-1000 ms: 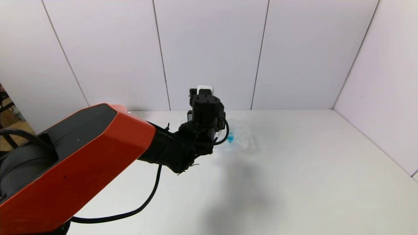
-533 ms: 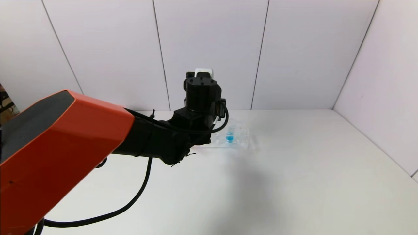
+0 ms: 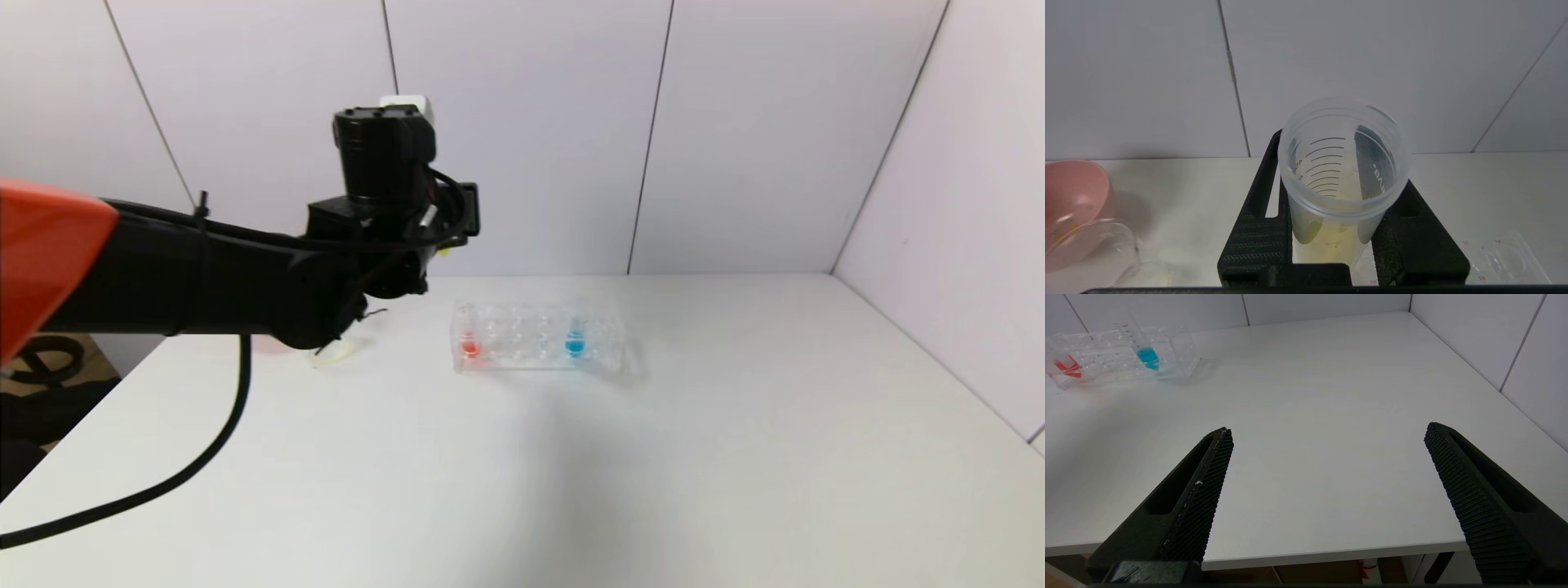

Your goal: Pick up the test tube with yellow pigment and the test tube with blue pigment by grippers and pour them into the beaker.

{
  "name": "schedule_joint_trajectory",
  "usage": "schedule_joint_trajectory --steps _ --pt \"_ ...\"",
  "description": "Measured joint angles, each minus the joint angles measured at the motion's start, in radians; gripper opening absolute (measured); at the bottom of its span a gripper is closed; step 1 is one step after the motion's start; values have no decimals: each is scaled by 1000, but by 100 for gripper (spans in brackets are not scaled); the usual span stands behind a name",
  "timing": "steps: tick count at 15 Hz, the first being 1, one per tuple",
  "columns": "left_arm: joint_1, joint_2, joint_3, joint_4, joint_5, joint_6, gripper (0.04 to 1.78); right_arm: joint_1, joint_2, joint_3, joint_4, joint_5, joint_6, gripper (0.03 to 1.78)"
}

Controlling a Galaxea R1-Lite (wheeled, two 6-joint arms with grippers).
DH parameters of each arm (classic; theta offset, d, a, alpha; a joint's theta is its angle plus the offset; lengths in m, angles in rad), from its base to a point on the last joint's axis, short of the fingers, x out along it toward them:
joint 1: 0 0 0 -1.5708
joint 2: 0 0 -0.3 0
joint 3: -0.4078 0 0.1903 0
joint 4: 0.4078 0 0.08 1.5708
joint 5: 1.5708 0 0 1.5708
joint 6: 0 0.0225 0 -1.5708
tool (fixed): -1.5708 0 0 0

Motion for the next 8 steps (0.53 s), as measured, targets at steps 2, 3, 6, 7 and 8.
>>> schedule_joint_trajectory --steps 2,3,6,7,8 --pt "83 -59 37 12 -45 0 54 0 0 0 0 0 0 171" --pt "126 -86 59 13 -66 -1 54 0 0 0 0 0 0 171" --pt "246 -161 141 13 -139 -5 54 0 0 0 0 0 0 171" --pt "286 -182 173 10 -167 -7 54 0 0 0 0 0 0 171" --pt "326 -201 205 6 -197 -8 54 0 0 0 0 0 0 171"
